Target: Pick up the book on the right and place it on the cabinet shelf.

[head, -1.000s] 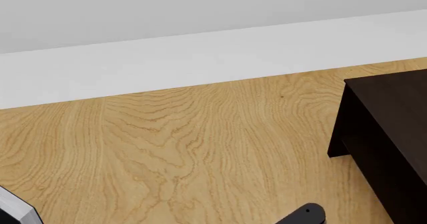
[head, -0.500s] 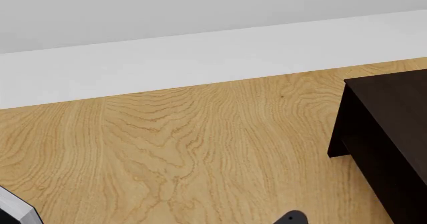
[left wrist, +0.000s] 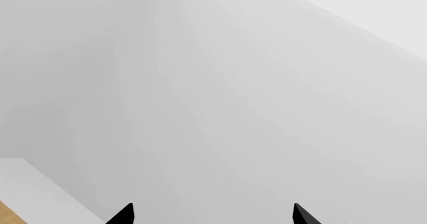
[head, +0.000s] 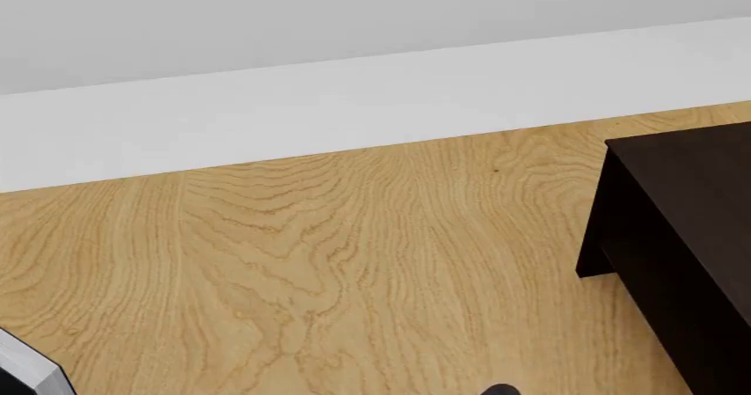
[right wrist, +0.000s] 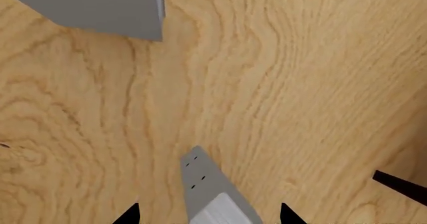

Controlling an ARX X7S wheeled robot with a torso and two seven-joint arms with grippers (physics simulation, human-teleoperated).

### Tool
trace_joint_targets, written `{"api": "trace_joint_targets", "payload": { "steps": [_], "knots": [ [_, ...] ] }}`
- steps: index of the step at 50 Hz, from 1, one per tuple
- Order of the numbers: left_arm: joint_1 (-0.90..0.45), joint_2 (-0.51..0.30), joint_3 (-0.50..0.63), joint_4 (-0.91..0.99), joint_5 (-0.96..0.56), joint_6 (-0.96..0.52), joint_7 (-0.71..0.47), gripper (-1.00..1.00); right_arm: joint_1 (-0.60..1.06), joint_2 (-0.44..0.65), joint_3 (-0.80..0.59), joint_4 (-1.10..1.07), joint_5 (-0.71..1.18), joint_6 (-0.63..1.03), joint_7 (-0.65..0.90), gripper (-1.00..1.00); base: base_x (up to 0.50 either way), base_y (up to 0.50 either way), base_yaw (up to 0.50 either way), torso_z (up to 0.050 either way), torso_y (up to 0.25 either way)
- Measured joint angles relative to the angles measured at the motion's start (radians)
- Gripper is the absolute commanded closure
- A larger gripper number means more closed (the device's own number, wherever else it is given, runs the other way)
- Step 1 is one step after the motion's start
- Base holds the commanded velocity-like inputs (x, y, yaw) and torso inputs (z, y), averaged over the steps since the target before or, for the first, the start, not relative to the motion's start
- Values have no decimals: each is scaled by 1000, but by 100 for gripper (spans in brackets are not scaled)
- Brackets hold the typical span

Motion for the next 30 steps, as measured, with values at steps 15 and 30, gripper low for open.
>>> {"api": "trace_joint_targets", "payload": {
  "steps": [15,30],
  "knots": [
    [-12,-26,5,10,-52,-3,-62,-100,-13,6,-31,12,-30,-2,-23,-100,0,0,0,0,0],
    [-4,-28,8,5,-44,8,-55,-100,-1,23,-66,29,-47,2,-27,-100,0,0,0,0,0]
  ]
}}
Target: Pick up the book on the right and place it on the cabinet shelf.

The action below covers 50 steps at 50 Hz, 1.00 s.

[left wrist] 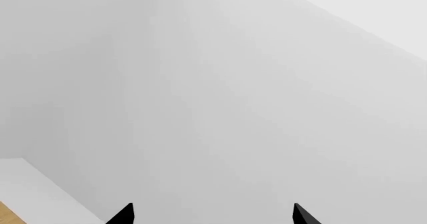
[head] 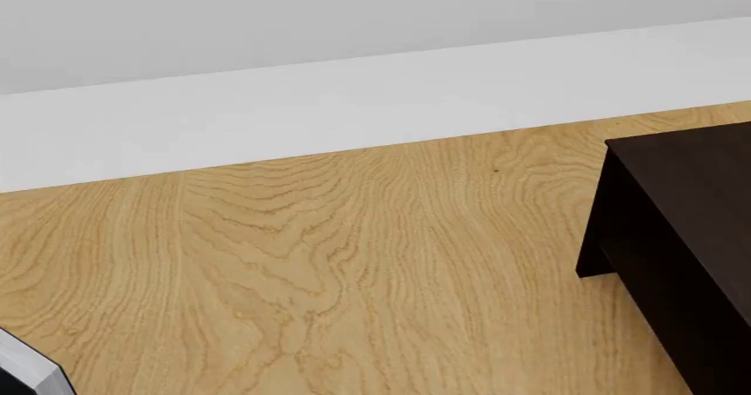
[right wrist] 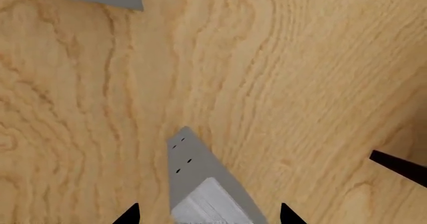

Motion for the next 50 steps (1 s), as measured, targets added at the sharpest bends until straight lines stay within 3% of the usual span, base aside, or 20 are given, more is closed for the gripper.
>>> {"api": "trace_joint_targets", "payload": {
  "steps": [50],
  "knots": [
    [20,-4,10,-1,-1,38,1,-100,61,-15,-112,52,-26,7,-30,-100,0,0,0,0,0]
  ]
}}
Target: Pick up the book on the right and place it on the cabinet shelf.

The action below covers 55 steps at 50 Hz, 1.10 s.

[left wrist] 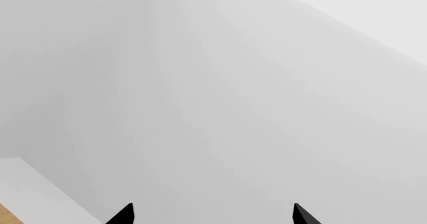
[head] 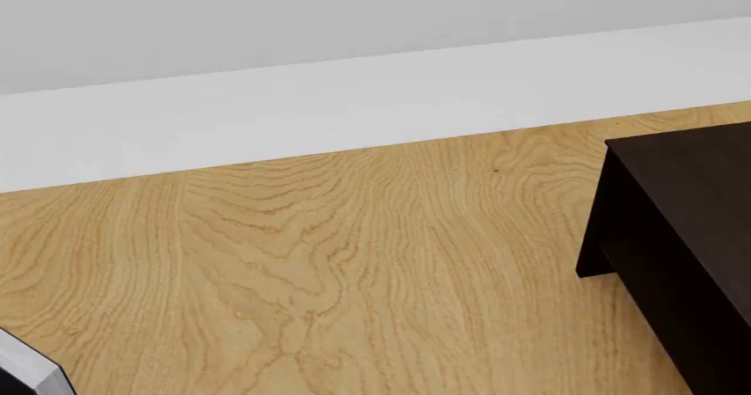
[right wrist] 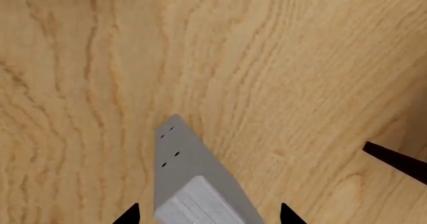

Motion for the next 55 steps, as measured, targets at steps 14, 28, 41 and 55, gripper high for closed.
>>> {"api": "trace_joint_targets", "payload": {
  "steps": [14,28,41,55],
  "knots": [
    [-1,-7,3,-1,-11,9,-11,-100,0,-10,-16,9,-15,-3,-21,-100,0,0,0,0,0],
    [2,-13,5,-2,-17,18,-15,-100,-4,-12,-30,13,-29,-9,-40,-100,0,0,0,0,0],
    [5,-14,10,-3,-13,26,-11,-100,-3,-17,-41,30,-48,-2,-65,100,0,0,0,0,0],
    [8,-17,17,-5,-9,33,-9,-100,21,-14,-71,19,-56,-4,-52,100,0,0,0,0,0]
  ]
}}
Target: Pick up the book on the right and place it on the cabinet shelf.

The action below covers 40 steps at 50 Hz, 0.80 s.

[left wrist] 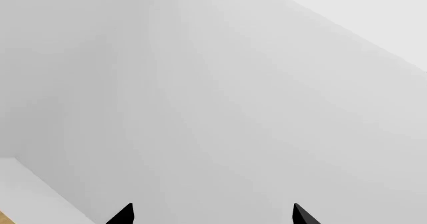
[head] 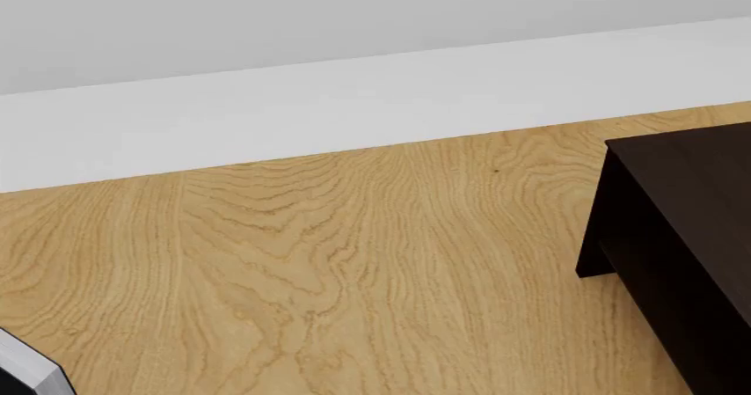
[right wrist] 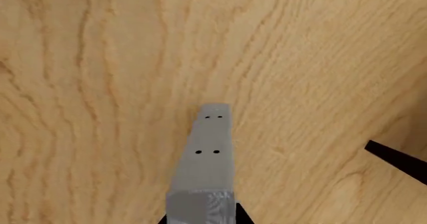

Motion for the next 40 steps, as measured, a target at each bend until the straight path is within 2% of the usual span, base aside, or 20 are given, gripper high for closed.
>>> {"api": "trace_joint_targets", "payload": {
  "steps": [27,40],
  "knots": [
    [6,-11,16,1,1,7,-11,-100,140,16,-96,-53,-8,-16,166,100,0,0,0,0,0],
    [9,-16,23,1,2,11,-15,-100,230,1,-109,-34,-135,8,175,100,0,0,0,0,1]
  ]
}}
